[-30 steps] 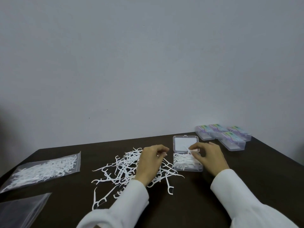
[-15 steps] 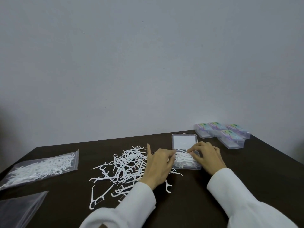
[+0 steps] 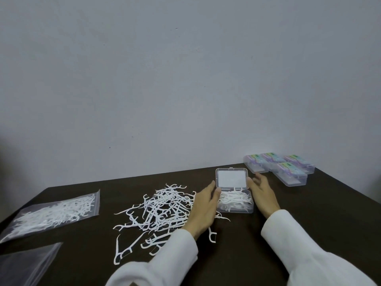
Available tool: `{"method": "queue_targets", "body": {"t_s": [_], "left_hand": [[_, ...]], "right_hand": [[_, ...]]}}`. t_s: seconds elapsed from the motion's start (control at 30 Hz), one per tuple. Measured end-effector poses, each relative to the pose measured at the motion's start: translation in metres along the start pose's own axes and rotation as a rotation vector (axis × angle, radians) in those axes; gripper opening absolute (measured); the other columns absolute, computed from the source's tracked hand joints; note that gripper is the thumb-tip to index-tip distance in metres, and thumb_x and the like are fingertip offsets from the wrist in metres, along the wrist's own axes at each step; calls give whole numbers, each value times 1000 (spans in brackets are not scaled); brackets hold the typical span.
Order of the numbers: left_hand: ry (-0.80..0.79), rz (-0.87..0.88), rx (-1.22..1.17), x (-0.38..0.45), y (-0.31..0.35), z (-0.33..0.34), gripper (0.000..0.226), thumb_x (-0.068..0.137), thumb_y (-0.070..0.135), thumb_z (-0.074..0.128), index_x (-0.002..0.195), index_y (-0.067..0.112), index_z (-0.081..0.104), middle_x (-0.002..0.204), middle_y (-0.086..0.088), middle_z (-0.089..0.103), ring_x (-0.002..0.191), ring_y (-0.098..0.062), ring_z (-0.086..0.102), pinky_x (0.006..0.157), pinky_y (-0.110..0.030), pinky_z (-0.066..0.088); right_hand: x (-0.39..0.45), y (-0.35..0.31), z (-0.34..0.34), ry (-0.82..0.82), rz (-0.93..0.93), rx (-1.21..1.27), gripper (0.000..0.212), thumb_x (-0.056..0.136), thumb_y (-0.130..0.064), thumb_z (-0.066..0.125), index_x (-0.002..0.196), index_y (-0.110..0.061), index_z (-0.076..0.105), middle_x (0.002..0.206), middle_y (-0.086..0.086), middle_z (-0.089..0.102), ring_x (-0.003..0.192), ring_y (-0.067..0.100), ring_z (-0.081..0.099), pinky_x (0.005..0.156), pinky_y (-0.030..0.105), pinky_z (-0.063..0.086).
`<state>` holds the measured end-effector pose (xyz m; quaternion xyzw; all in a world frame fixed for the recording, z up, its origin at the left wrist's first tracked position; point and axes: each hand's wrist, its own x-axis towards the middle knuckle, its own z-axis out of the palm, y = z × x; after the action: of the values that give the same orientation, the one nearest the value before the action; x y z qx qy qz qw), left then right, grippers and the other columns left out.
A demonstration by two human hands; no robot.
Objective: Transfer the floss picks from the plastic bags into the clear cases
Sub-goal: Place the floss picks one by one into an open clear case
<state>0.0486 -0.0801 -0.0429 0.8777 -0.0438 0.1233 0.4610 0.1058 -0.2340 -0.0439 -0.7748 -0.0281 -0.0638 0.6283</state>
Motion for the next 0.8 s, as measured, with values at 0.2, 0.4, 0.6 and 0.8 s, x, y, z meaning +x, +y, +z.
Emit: {"method": "queue_targets", "body": {"t_s": [0.2,0.4,0.6,0.8], "left_hand": [[-115,-123,-143,1,-1,15,69,95,60,23,152,22,11,150,1,36,136,-13,34,104,-18,21],[-125,-249,-529,0,12,10,69,96,54,0,150,12,7,148,-7,35,129,-8,41,103,-15,27],[-127,-318,-443,11,-7,21,97,81,82,24,149,13,23,150,1,35,129,-5,43,111,-22,29],[-101,-234,-242,8,-4,22,52,103,16,32,150,6,11,159,-4,11,145,-15,15,119,-31,13]], "right_hand": [[7,11,14,-95,147,245,51,98,-43,32,139,-14,37,137,7,48,128,26,44,109,42,33],[4,7,10,-151,230,371,43,98,-44,30,96,-10,55,100,10,60,94,20,57,85,34,43],[5,12,12,-199,180,171,22,96,-6,40,113,-13,53,112,9,53,87,15,56,84,29,46],[3,12,10,-251,168,72,39,97,-4,37,135,-14,42,128,11,45,94,16,55,67,18,47]]}}
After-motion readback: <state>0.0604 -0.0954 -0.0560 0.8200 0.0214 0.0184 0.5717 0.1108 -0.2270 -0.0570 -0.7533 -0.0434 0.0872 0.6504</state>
